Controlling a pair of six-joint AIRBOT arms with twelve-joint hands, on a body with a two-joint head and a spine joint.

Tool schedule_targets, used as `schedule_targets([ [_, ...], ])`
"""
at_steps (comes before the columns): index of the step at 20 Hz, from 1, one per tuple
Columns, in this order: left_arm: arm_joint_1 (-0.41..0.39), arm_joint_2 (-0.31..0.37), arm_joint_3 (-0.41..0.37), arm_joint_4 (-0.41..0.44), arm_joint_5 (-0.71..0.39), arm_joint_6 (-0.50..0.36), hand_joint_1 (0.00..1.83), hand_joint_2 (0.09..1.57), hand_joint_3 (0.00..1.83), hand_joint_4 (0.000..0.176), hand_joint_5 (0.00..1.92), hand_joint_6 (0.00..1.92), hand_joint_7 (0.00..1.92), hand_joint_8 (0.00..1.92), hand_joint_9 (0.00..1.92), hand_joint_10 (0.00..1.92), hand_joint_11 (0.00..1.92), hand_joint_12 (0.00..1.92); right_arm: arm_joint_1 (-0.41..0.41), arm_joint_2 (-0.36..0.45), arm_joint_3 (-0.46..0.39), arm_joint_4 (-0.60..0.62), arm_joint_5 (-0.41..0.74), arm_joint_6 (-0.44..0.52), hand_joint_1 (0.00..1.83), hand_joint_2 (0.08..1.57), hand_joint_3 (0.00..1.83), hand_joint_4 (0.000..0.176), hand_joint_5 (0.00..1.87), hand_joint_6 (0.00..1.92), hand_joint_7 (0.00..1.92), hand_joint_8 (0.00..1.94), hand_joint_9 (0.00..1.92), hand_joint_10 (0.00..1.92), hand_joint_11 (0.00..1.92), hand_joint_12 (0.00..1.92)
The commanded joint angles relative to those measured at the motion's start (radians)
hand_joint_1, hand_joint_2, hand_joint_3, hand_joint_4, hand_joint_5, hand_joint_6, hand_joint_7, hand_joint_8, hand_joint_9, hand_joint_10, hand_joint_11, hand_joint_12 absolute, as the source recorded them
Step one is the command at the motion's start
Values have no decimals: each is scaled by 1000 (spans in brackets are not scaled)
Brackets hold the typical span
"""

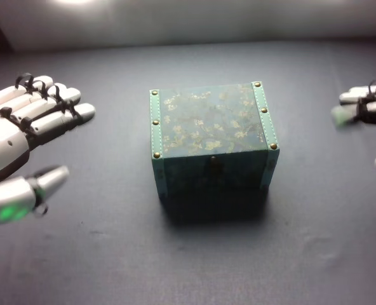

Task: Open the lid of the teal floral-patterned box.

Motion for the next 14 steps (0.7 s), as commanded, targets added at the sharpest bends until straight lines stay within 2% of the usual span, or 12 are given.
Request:
schedule_targets([
  [1,-11,-1,6,-8,-102,3,0,1570,116,0,73,2,0,0,0,0,0,0,19,0,7,21,98,12,239,1476,10,0,154,2,126,0,103,3,112,126],
  [4,-13,0,9,0,-87,3,0,1571,91,0,70,1,0,0,0,0,0,0,52,-8,14,-28,54,13,162,1473,1,0,128,1,125,0,85,1,87,89],
  [7,-36,0,13,50,-20,-11,0,1571,58,0,46,0,0,0,5,2,0,0,89,-12,23,-93,-8,21,107,1477,2,0,86,0,77,0,35,0,51,56],
  [9,-64,-4,28,102,45,-43,0,1571,62,0,23,0,1,0,20,7,0,0,116,-17,38,-149,-50,45,12,1480,3,0,60,1,39,1,1,0,11,34],
  [12,-115,-10,51,185,143,-80,0,1571,138,0,0,0,0,0,2,0,0,0,157,-20,51,-230,-113,66,0,1426,0,0,55,0,36,1,0,0,2,29],
  [14,-182,-25,74,283,244,-125,0,1571,147,0,0,0,1,0,31,13,0,0,200,-25,63,-304,-162,89,0,1395,0,0,29,7,22,7,0,0,15,8],
])
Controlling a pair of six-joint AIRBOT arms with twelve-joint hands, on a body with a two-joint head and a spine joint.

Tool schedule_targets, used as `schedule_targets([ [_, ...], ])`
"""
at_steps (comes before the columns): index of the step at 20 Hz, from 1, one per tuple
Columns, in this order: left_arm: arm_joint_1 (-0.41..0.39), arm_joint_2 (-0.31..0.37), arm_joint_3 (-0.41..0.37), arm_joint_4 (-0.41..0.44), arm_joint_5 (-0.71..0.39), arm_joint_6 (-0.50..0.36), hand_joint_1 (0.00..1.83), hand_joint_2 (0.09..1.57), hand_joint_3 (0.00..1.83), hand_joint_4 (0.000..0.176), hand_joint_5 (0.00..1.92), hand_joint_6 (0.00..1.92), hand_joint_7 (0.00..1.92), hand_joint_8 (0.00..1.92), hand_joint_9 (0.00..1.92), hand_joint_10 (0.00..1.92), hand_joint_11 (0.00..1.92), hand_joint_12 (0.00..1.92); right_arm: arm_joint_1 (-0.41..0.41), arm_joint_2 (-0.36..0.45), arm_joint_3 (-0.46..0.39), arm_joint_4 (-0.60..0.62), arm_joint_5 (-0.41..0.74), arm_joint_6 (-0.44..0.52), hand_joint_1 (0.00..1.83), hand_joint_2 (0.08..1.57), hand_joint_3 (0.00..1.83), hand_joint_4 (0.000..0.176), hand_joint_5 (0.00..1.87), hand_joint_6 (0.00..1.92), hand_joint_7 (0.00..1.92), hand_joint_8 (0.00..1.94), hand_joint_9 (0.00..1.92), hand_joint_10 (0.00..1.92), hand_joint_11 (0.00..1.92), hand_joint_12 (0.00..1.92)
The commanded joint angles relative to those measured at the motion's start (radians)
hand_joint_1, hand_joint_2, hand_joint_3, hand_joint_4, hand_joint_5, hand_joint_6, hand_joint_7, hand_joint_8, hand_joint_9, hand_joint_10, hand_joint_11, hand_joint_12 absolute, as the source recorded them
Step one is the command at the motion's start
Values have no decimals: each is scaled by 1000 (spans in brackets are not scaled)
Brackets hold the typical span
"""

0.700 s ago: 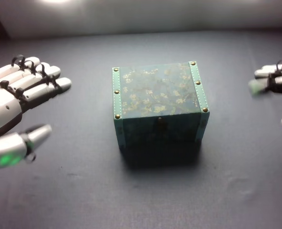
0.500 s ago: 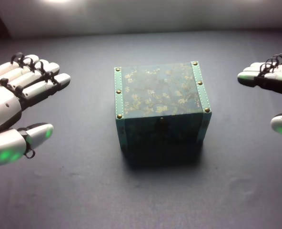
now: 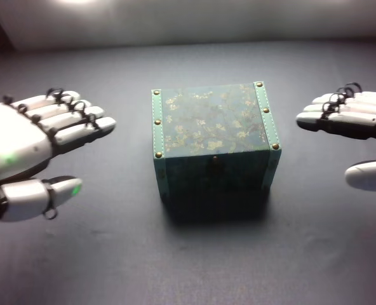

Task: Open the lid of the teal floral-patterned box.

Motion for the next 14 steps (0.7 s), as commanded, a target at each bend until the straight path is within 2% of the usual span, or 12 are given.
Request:
schedule_targets([
  [1,-23,-6,7,34,-47,-27,0,1519,118,0,0,0,0,0,18,6,0,0,17,1,7,19,69,14,0,1353,0,0,26,2,10,2,0,0,24,12],
  [4,-85,-40,29,144,21,-86,0,1504,39,0,0,0,0,0,46,4,51,22,63,-5,18,-61,12,35,0,1303,0,0,29,10,20,8,0,0,28,12],
  [6,-102,-53,33,171,43,-87,0,1495,31,0,0,0,0,0,26,0,35,14,77,-12,25,-91,-11,42,0,1225,0,0,34,3,4,2,0,0,39,17],
  [9,-112,-59,34,197,56,-106,0,1508,33,0,0,0,0,0,5,0,30,11,87,-20,33,-118,-32,52,0,1215,0,0,35,3,9,4,1,1,51,22],
  [14,-122,-81,65,256,54,-217,0,1569,64,0,22,6,0,0,0,0,16,4,94,-40,43,-156,-61,62,0,1245,4,0,8,1,0,0,0,0,43,20],
])
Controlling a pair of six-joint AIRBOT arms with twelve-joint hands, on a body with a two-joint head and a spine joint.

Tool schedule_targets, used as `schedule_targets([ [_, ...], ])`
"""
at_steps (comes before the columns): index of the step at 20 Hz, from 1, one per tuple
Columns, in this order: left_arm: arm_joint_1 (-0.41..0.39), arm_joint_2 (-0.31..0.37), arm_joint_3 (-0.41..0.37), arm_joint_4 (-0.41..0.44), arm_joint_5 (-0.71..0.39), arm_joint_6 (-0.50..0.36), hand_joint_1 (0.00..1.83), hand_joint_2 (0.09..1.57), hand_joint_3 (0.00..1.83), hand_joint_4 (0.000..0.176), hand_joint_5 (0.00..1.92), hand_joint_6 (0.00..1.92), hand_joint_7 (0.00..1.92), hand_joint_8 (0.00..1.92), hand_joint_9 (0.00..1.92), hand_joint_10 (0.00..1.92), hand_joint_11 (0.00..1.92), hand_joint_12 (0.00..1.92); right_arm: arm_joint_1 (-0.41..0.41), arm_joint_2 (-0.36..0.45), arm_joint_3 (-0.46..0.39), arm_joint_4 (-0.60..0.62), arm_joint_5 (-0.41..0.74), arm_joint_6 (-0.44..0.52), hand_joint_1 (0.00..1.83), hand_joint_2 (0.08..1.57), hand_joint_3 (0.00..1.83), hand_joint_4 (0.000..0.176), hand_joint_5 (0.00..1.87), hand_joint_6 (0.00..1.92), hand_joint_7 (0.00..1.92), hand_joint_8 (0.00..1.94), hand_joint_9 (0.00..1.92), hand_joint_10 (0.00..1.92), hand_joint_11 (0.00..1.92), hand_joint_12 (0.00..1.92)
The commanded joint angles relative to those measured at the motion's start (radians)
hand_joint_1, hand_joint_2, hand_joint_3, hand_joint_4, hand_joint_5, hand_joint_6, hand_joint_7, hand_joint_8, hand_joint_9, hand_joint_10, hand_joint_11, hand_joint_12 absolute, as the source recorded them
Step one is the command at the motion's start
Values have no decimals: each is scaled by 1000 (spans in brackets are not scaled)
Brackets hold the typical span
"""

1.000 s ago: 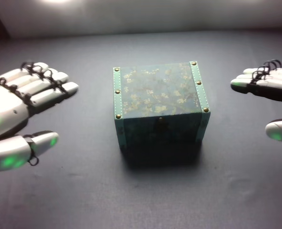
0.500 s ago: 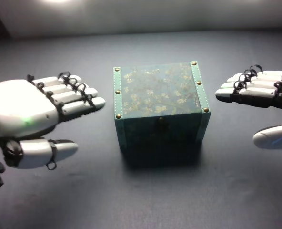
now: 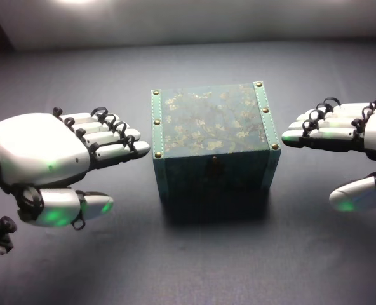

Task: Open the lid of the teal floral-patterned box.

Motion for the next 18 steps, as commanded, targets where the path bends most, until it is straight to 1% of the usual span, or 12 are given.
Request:
schedule_targets([
  [1,-14,2,1,-15,-98,-6,0,1571,56,0,7,2,0,0,0,0,11,2,18,1,7,42,81,16,0,1262,12,0,12,3,0,0,0,0,43,21],
  [4,-20,-2,2,-13,-98,-6,0,1571,66,0,2,0,0,0,0,0,21,6,35,-13,16,9,67,31,0,1275,14,0,24,7,11,4,19,7,88,42],
  [7,-28,-10,3,-3,-98,-6,0,1571,53,0,1,0,0,0,0,0,26,8,47,-29,23,-22,53,43,0,1266,7,0,26,6,2,1,9,2,58,29],
  [9,-32,-12,4,2,-96,-6,0,1571,66,0,4,2,0,0,0,0,33,11,48,-43,34,-33,49,57,0,1287,13,0,13,0,2,1,49,15,123,59],
  [10,-33,-13,4,3,-96,-6,0,1571,87,0,10,3,0,0,4,1,41,14,48,-48,39,-36,49,65,0,1294,1,0,2,0,6,18,148,13,174,304],
  [11,-33,-13,4,3,-97,-7,0,1571,106,0,9,2,0,0,0,0,36,12,48,-54,45,-42,49,79,0,1295,0,0,0,0,12,3,232,2,100,703],
  [12,-34,-13,4,3,-97,-7,0,1571,102,0,10,2,0,0,0,0,29,8,52,-55,45,-47,50,83,0,1284,0,1,0,0,3,0,264,1,58,893],
  [13,-35,-13,4,3,-100,-7,0,1571,118,0,15,3,0,0,0,0,41,13,54,-55,43,-48,52,83,0,1254,0,46,0,0,0,0,413,22,202,1017],
  [14,-39,-13,4,0,-105,-7,0,1571,123,0,8,0,0,0,0,0,63,23,57,-55,42,-47,57,83,0,1246,0,33,0,0,0,0,253,4,40,913],
  [15,-43,-13,6,-7,-111,-7,0,1571,80,0,10,0,0,0,0,0,52,17,58,-54,40,-40,64,83,0,1250,0,12,0,0,0,0,133,0,7,620],
  [16,-46,-14,10,-18,-119,-7,0,1556,61,0,21,4,0,0,0,0,35,10,58,-53,40,-27,74,83,0,1242,0,6,0,0,0,0,71,12,1,427],
  [18,-45,-12,17,-52,-145,-7,0,1566,71,0,39,9,0,0,7,2,59,21,58,-52,40,7,95,83,0,1260,0,0,0,0,21,2,156,6,26,603],
])
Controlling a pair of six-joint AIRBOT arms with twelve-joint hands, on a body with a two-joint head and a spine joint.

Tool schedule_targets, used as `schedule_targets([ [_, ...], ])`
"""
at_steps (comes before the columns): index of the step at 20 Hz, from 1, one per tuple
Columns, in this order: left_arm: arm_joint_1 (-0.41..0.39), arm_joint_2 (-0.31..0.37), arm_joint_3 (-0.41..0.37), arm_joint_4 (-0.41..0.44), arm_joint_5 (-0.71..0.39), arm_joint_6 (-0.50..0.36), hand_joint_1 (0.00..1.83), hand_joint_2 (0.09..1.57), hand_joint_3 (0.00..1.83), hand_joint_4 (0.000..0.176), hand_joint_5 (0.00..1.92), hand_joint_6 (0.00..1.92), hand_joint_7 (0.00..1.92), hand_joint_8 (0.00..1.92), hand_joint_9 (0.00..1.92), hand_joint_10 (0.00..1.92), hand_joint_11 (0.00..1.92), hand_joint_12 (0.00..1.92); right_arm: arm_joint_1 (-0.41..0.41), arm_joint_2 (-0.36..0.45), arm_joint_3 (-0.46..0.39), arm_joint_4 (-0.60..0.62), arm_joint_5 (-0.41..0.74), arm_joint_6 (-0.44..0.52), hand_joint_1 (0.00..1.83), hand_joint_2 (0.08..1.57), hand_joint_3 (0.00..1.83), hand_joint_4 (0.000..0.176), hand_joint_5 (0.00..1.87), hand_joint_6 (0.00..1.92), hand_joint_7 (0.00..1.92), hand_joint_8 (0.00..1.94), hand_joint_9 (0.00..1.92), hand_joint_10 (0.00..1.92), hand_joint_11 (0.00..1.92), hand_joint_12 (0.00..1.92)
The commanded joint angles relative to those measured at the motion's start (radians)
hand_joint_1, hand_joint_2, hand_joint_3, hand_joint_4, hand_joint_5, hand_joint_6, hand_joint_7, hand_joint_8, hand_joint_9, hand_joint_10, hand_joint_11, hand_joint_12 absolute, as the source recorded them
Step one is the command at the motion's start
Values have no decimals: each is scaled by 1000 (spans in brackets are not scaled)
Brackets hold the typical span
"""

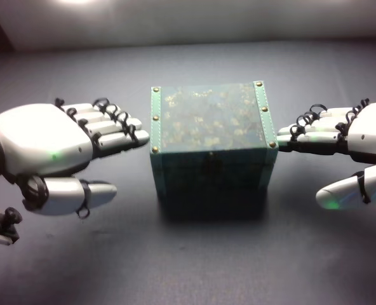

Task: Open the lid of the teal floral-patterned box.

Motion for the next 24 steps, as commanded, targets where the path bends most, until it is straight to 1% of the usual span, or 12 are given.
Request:
schedule_targets([
  [1,-12,1,1,-36,-157,-8,0,1570,93,0,30,3,0,0,4,1,70,26,17,2,-3,77,136,9,0,1240,0,0,0,0,14,2,79,20,4,414],
  [3,-8,1,3,-58,-176,-8,0,1571,82,0,20,5,0,0,0,0,57,20,17,3,-3,111,161,9,0,1226,0,0,22,3,17,0,68,4,2,328],
  [4,-8,1,5,-64,-181,-8,0,1571,102,0,14,1,0,0,0,0,57,19,17,5,-3,126,174,9,0,1246,6,0,25,2,24,2,39,6,0,204],
  [6,-5,2,6,-81,-199,-7,0,1571,124,0,27,4,0,0,16,4,77,28,17,6,-3,152,196,9,0,1241,3,0,56,11,57,12,65,16,24,187],
  [8,2,3,7,-108,-229,-7,0,1539,37,0,26,1,16,1,25,1,50,19,17,5,-3,186,225,8,0,1317,17,0,98,10,89,10,90,7,41,193],
  [11,10,5,7,-143,-261,3,0,1511,9,0,14,0,14,1,21,1,1,0,17,3,-3,258,268,-13,0,1342,22,0,118,12,95,8,74,0,19,186],
  [14,26,7,1,-206,-313,31,0,1530,13,0,55,15,39,12,25,9,11,5,3,-2,-3,334,308,-40,0,1260,0,0,117,2,94,2,58,0,0,103],
  [17,34,7,-3,-260,-363,60,0,1493,0,0,70,0,96,6,85,10,38,22,-7,-6,-3,386,341,-54,0,1306,5,0,163,14,117,7,78,6,42,120],
  [20,34,0,-3,-318,-404,106,0,1392,0,0,100,0,111,0,58,0,32,21,-7,-7,7,419,369,-64,0,1166,0,0,138,1,85,1,37,0,1,100],
  [21,32,-4,-1,-331,-411,115,0,1414,0,0,88,0,91,0,42,0,20,16,-7,-10,10,426,374,-65,0,1171,0,0,137,0,84,0,21,2,0,43],
  [22,28,-14,4,-342,-419,121,0,1512,37,0,88,1,84,0,36,0,15,14,-7,-17,14,435,381,-66,0,1176,0,0,143,3,98,6,34,9,13,37],
  [24,18,-33,15,-351,-429,122,0,1564,61,0,70,0,51,0,12,0,1,5,-7,-28,19,452,397,-66,0,1175,0,0,141,1,101,5,40,11,21,37],
])
